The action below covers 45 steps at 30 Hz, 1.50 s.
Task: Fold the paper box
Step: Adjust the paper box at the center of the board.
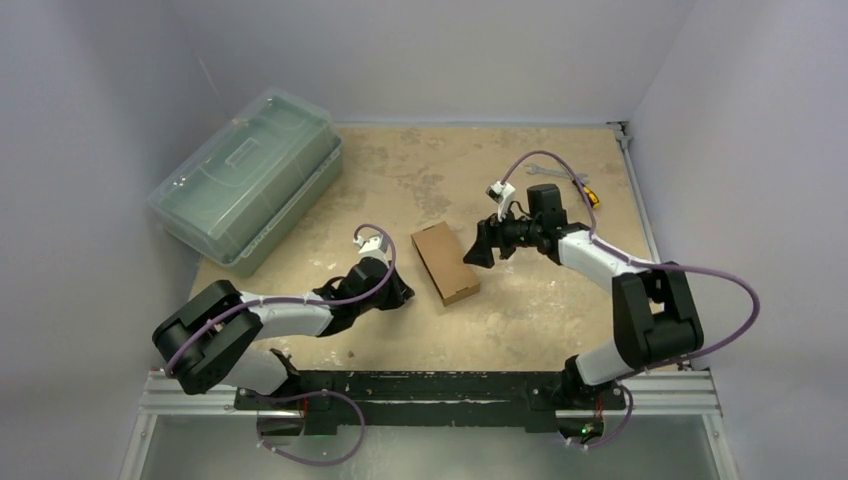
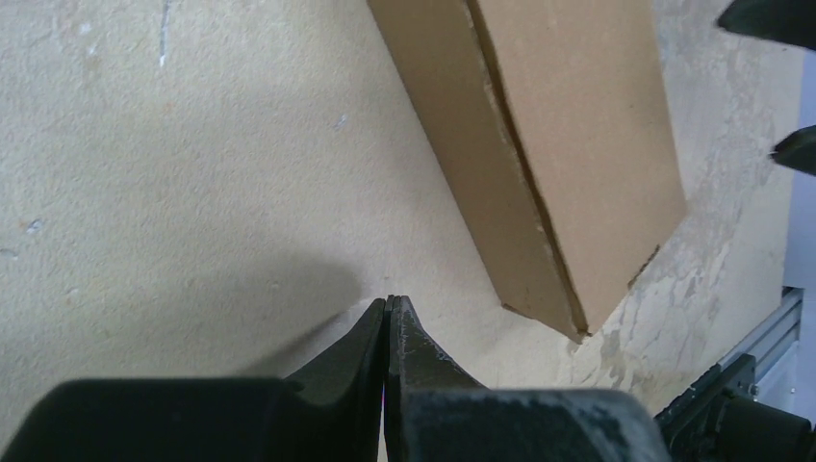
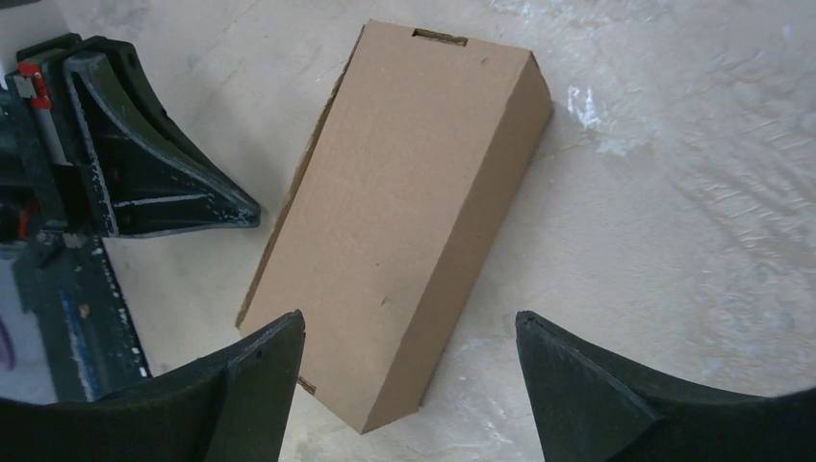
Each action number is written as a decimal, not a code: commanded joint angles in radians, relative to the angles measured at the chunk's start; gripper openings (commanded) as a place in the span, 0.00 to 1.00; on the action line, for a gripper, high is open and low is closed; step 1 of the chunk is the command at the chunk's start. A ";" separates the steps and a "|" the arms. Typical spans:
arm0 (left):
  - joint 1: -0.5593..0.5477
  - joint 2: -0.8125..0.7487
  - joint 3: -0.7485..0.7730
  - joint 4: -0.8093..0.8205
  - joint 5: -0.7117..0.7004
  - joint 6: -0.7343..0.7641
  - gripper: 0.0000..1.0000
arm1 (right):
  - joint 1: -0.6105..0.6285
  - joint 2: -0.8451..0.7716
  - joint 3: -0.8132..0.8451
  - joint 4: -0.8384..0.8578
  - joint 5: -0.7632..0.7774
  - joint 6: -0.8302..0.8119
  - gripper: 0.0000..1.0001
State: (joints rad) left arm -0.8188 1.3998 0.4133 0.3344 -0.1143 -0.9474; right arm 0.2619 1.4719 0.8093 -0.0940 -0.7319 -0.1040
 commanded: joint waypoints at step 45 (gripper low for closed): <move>0.068 0.285 -0.062 0.804 0.268 -0.200 0.84 | -0.118 0.283 0.063 0.072 -0.146 0.243 0.27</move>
State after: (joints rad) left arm -0.7593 1.6215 0.3199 0.9512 0.1284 -1.1034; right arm 0.1642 1.7302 0.8486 -0.0147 -0.8867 0.1410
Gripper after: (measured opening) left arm 0.809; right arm 0.276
